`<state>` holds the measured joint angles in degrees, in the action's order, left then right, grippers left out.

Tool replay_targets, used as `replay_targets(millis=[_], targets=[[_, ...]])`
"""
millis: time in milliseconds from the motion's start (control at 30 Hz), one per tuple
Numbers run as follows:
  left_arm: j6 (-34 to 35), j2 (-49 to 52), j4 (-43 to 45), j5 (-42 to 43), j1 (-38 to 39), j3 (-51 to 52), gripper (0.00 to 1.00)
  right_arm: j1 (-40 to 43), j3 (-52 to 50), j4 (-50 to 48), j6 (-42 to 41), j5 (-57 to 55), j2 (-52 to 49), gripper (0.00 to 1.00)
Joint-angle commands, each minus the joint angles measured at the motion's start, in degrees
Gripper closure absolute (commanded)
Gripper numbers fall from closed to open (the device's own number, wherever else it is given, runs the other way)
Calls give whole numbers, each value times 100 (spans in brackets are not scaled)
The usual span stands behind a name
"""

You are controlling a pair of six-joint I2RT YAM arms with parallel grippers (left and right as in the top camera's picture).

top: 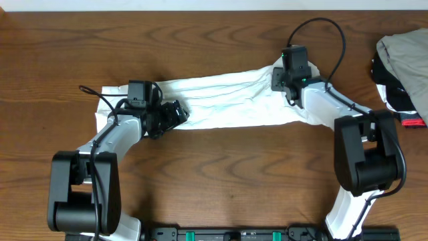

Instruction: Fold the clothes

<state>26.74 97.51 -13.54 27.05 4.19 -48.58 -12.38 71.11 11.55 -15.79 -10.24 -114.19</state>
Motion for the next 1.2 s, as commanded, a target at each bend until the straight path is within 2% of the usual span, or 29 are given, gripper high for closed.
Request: replay_targets(millis=[0, 200, 300, 367, 467, 500, 600, 633, 667, 733, 767, 800, 1067, 1167], targets=[[-81, 358, -116, -223, 17, 146, 14, 131, 428, 437, 22, -592, 9, 30], [-81, 358, -133, -223, 17, 146, 14, 197, 1670, 2098, 42, -623, 42, 11], [-81, 358, -136, -223, 17, 146, 14, 179, 2367, 2885, 42, -533, 74, 8], [-125, 358, -138, -223, 17, 146, 14, 146, 2796, 3366, 42, -341, 105, 2], [-122, 358, -155, -223, 17, 146, 14, 98, 3189, 3985, 46, 535, 129, 1], [-122, 358, -160, -223, 17, 146, 14, 87, 3222, 4103, 72, 966, 129, 7], [-120, 358, -155, -221, 17, 146, 14, 15, 3093, 4277, 767, 2640, 98, 42], [-120, 358, -155, -221, 17, 146, 14, -7, 3025, 4315, 938, 2935, 92, 51], [-120, 358, -157, -221, 17, 146, 14, -37, 2944, 4321, 1034, 3112, 76, 66], [-118, 358, -160, -219, 17, 146, 14, -98, 2708, 4266, 1056, 3294, 63, 89], [-116, 358, -162, -219, 17, 146, 14, -120, 2583, 4203, 1054, 3364, 63, 95], [-105, 358, -162, -219, 17, 146, 14, -142, 2441, 4133, 1051, 3429, 63, 99], [37, 358, -160, -199, 17, 146, 14, 57, 1506, 3652, 597, 3458, 63, 99], [142, 358, -160, -197, 17, 146, 14, 249, 1178, 3377, 704, 3912, 63, 99]])
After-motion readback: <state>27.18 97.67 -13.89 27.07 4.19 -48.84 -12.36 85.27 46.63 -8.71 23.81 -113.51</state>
